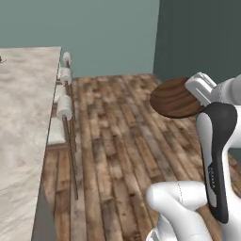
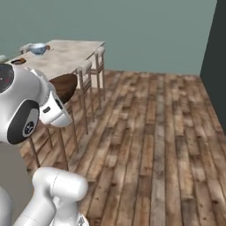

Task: Take the smaller bowl and place it next to the appetizer plate on the dining counter , and place the larger bowl next to the plate with cooked food.

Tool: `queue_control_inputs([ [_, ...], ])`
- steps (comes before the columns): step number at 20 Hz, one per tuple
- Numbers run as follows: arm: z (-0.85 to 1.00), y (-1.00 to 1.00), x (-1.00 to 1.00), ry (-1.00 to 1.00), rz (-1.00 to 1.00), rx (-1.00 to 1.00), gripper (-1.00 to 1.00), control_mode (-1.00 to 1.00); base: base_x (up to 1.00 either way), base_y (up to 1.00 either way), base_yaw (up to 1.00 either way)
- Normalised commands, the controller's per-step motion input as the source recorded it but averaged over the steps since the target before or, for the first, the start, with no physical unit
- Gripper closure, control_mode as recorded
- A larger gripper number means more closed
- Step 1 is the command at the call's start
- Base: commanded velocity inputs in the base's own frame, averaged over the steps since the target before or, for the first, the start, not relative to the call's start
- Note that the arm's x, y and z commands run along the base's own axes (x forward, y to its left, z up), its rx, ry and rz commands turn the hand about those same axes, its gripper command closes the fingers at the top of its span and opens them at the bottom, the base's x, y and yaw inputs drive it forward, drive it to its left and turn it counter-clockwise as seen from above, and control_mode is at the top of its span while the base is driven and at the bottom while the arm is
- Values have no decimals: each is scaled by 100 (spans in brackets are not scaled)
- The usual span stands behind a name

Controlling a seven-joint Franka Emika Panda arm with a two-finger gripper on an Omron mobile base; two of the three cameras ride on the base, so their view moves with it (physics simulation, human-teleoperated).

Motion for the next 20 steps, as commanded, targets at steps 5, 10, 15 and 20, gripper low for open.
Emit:
queue_control_inputs([
  [5,0,0,0,0,0,0,100,100,100,-62,19],
  [10,0,0,0,0,0,0,100,100,100,-44,15],
  [15,0,0,0,0,0,0,100,100,100,-28,13],
  [20,0,0,0,0,0,0,100,100,100,-29,12],
])
